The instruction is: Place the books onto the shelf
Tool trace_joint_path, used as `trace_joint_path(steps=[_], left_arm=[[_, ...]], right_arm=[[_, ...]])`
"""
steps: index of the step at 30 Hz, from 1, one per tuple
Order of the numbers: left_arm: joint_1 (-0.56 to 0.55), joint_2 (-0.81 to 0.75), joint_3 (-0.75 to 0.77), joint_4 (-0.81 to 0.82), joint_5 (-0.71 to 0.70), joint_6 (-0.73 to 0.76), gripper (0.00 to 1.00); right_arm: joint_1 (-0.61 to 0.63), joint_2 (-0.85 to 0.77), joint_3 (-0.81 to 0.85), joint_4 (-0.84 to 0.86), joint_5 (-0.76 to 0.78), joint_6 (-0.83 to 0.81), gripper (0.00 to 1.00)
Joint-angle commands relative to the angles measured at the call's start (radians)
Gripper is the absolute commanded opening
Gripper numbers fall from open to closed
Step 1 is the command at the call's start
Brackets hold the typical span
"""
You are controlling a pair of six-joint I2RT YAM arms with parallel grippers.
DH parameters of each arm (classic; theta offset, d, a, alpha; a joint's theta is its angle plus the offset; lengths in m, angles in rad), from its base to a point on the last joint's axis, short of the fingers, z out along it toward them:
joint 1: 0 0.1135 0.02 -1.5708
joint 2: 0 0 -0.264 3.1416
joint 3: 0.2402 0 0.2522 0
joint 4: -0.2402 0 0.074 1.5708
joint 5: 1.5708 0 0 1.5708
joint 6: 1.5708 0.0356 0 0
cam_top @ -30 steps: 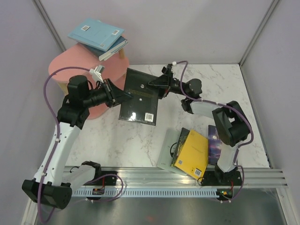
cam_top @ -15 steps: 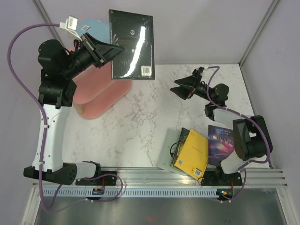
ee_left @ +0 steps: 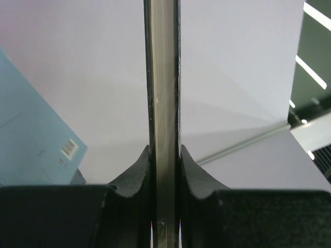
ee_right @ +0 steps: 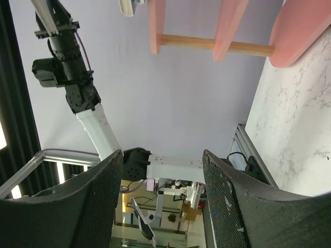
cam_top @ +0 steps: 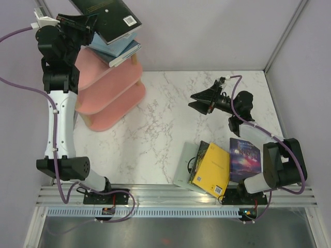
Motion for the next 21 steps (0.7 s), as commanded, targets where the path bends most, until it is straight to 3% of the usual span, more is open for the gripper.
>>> trace_joint_path(steps=[1, 11, 21], left_arm=[[0.038, 0.035, 0.075, 0.129, -0.084, -0.130, 0.02], [0.049, 0.084, 0.046, 0.069, -0.107, -0.145, 0.02], [0.047, 0.090, 0.104, -0.081, -0.141, 0.019, 0.02]], right_arm=[[0.000, -0.040, 0.001, -0.044, -0.014, -0.062, 0.67], [-0.002, -0.053, -0.011, -0.123, -0.019, -0.114, 0.66], [0.000, -0.051, -0.003, -0.227, -0.020, -0.185, 0.65]])
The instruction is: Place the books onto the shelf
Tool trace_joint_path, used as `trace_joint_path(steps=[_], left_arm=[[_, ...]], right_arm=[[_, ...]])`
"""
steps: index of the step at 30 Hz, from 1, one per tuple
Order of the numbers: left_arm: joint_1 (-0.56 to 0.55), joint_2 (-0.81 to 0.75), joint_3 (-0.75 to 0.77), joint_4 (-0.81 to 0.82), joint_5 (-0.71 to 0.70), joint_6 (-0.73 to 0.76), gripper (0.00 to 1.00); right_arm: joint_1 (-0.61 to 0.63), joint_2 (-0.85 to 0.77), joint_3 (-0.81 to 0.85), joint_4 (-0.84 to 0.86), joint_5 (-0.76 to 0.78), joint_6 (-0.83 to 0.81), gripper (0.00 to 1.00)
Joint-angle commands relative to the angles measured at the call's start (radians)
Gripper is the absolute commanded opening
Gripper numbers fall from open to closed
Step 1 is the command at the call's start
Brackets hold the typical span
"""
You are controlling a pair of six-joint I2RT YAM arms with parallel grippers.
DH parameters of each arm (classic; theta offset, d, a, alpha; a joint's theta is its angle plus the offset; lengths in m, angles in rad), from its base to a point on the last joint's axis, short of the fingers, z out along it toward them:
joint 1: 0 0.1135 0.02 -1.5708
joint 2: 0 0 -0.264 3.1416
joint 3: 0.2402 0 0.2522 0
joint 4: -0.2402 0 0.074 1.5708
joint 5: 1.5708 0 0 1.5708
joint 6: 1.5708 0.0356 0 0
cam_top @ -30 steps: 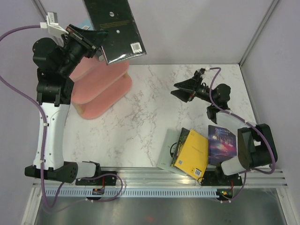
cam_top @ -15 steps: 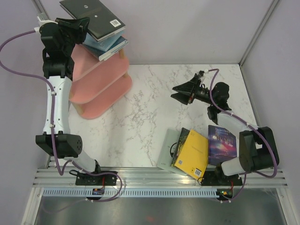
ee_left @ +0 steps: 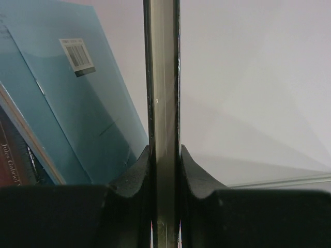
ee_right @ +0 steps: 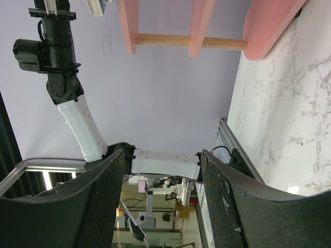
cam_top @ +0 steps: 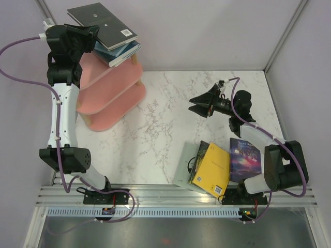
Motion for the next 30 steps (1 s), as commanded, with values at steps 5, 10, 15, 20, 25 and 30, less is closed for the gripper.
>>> trace_joint_path(steps=[5, 10, 15, 20, 25, 30], left_arm=[[-0.003, -0.035, 0.056, 0.060, -0.035, 0.085, 0.06], [-0.003, -0.032, 0.040, 0.049, -0.038, 0.116, 0.22], [-0.003, -0.030, 0.042, 0.030, -0.029, 0.163, 0.48], [-0.001, -0.044, 0.039, -0.035, -0.070, 0.228, 0.62], [0.000, -0.053, 0.043, -0.083, -0.076, 0.286, 0.64], [0.000, -0.075, 0.045, -0.178, -0.081, 0.380, 0.66]], right_arm=[[0.000, -0.018, 0.034, -0.114, -0.015, -0.120, 0.65], [0.000, -0.018, 0.060, -0.214, -0.010, -0.180, 0.64], [-0.002, -0.023, 0.077, -0.306, -0.001, -0.248, 0.65], [0.000, -0.029, 0.089, -0.361, 0.008, -0.287, 0.64], [0.000, -0.027, 0.094, -0.378, 0.010, -0.304, 0.64], [-0.002, -0.031, 0.093, -0.404, 0.010, -0.319, 0.65]])
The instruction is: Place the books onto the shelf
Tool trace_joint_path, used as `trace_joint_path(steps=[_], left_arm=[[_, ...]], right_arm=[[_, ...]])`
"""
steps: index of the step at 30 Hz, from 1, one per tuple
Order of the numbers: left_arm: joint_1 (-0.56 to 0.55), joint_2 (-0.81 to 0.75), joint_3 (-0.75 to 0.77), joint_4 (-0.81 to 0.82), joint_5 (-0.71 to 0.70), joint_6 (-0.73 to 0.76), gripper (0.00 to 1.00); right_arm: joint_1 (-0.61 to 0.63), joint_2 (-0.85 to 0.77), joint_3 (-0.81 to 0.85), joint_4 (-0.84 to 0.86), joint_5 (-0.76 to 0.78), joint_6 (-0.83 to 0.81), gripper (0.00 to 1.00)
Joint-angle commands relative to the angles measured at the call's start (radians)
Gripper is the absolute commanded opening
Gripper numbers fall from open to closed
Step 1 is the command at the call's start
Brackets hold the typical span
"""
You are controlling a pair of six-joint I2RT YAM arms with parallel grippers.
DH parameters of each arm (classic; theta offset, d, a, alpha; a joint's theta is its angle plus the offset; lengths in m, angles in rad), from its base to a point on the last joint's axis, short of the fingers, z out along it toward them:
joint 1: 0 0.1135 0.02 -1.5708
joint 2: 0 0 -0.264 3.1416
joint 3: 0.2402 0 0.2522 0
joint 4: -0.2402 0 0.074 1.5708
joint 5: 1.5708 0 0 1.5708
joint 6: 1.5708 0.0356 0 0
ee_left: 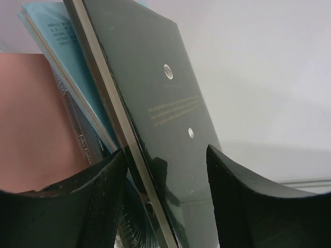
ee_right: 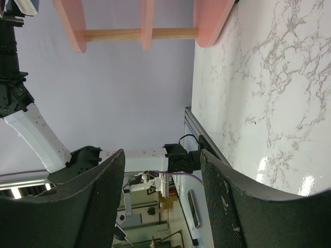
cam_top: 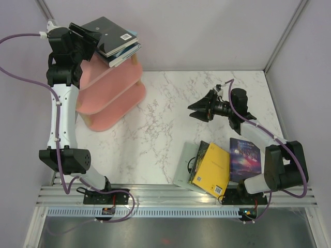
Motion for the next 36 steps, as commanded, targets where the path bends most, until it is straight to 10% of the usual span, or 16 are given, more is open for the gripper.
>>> trace_joint_path(steps=[1, 16, 23, 31, 36], left_arm=[[0.002, -0.072, 0.043, -0.038, -0.061, 0.125, 0.66], [0.000, -0.194, 0.070, -0.182, -0.217, 0.305, 0.71], [-0.020, -0.424, -0.222, -0.220, -0.073, 0.299, 0.84], [-0.363, -0.553, -0.574, -0.233, -0.086, 0.253, 0.90], [-0.541, -0.537, -0.825, -0.077, 0.146, 0.259, 0.90]], right_arm=[[0.000, -0.034, 0.036, -0.015, 0.005, -0.043, 0.65], [0.000, -0.046, 0.072, -0.202, 0.046, -0.203, 0.64], [0.000, 0.028, 0.416, -0.973, 0.498, -0.716, 0.67], [0.001, 0.054, 0.378, -1.137, 0.752, -0.732, 0.70], [0.001, 0.040, 0.289, -1.135, 0.769, -0.722, 0.71]])
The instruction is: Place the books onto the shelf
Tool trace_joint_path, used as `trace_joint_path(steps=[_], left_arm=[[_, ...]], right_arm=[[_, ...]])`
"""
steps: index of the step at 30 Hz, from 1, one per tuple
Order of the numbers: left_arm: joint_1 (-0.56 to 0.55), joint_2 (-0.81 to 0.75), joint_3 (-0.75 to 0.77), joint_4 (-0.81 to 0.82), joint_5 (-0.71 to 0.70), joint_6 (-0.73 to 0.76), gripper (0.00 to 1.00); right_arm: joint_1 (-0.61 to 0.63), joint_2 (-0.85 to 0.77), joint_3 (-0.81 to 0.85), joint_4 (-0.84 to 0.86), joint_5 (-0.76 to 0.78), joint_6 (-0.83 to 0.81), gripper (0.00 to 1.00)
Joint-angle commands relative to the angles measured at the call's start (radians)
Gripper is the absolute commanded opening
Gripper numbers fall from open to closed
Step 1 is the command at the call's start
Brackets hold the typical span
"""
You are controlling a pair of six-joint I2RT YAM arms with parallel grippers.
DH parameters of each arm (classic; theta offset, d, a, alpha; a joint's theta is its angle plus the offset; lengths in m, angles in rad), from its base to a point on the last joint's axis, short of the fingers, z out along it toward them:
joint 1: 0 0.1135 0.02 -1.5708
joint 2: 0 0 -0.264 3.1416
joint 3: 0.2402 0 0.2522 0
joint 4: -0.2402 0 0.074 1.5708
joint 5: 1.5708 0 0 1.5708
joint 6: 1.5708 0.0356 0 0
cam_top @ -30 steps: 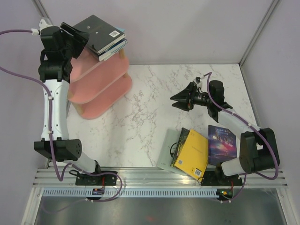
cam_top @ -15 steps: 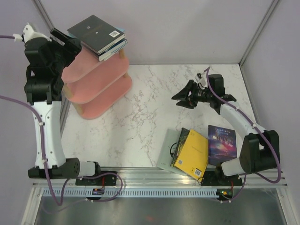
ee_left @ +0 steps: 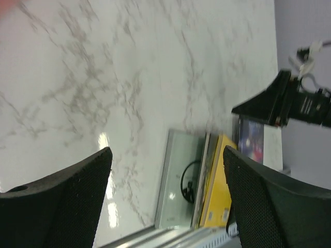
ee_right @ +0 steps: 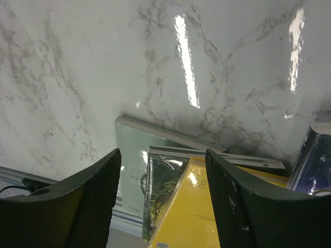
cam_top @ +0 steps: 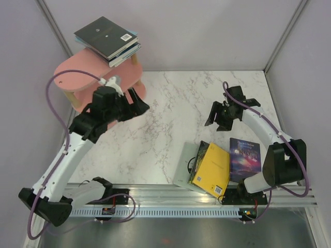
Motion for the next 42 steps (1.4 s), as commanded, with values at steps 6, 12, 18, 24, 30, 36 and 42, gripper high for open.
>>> trace_joint_path(steps=[6, 12, 18, 24, 30, 36, 42], left_arm=[[-0.228, 0.125, -0.335, 0.416, 0.467, -0.016, 0.88], [-0.390, 0.323, -0.323, 0.513, 0.559, -0.003, 0.84], [-0.487, 0.492, -0.291, 0.547, 0.506, -0.030, 0.82], [-0.490, 0.603, -0.284, 0.625, 0.541, -0.056, 0.80], [-0.499, 0.667, -0.258, 0.670, 0.570, -0.065, 0.76], [-0.499, 0.723, -0.277, 0.752, 0.602, -0.099, 0.67], [-0.499, 0.782, -0.292, 0.851, 0.671, -0.157, 0.60]], right_arm=[[0.000, -0.031, -0.045, -0.059, 0.059, -0.022, 0.75], [0.000, -0.046, -0.022, -0.081, 0.104, -0.021, 0.82], [0.000, -0.048, -0.013, -0.084, 0.108, -0.001, 0.85], [0.000, -0.062, -0.028, -0.084, 0.110, -0.005, 0.85], [0.000, -0.060, -0.039, -0.085, 0.108, -0.007, 0.85], [-0.001, -0.042, -0.030, -0.082, 0.102, -0.005, 0.84], [0.000, -0.020, -0.019, -0.081, 0.093, 0.001, 0.85]])
